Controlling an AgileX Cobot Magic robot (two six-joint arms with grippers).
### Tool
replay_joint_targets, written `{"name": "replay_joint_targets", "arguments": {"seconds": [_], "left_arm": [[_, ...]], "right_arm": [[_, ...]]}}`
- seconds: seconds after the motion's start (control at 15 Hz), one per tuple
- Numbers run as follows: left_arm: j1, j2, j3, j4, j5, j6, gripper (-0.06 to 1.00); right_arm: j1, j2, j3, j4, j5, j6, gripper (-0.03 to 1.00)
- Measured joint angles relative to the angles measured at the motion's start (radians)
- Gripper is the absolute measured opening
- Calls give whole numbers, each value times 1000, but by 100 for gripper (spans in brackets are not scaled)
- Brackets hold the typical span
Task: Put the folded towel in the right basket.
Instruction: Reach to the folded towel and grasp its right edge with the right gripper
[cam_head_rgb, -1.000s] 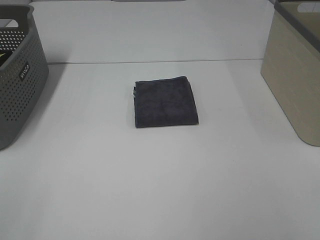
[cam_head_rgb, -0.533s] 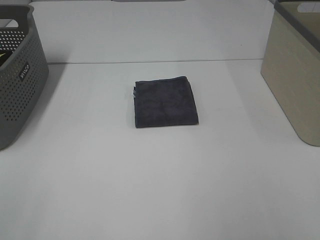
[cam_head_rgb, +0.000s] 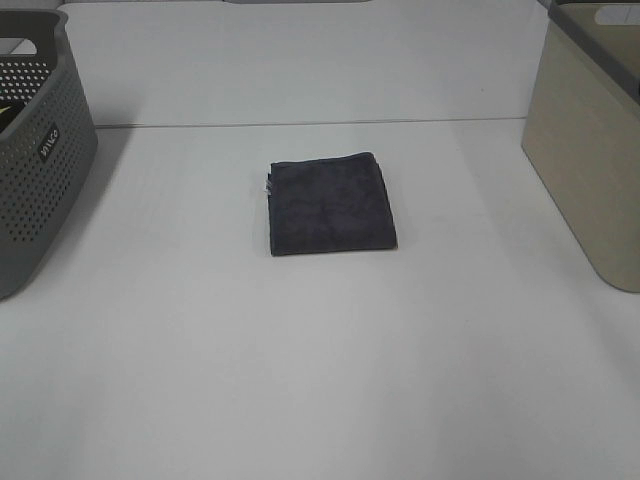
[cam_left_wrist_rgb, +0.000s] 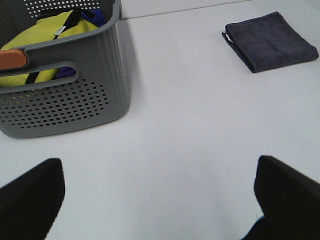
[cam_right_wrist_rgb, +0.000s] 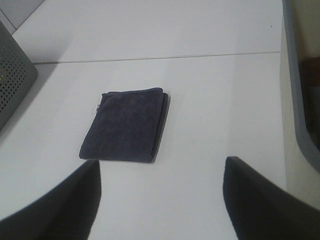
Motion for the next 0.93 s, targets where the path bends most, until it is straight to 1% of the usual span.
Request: {"name": "replay_joint_targets", "arguments": {"seconds": [0.13, 0.33, 0.4, 0.53, 0.73, 0.93], "left_arm": [[0, 0, 0, 0, 0, 0, 98], [0, 0, 0, 0, 0, 0, 98], [0, 0, 0, 0, 0, 0, 98], [0, 0, 0, 0, 0, 0, 98], [0, 0, 0, 0, 0, 0, 98], [0, 0, 0, 0, 0, 0, 98]], "right_arm": [[0, 173, -155, 20, 41, -35, 62], [0, 392, -375, 34, 150, -41, 60], [0, 459, -441, 42, 177, -41, 57], [4, 560, -510, 47, 211, -39, 52], [138, 694, -604, -1, 212, -9, 51], [262, 808, -713, -81, 212, 99, 51]]}}
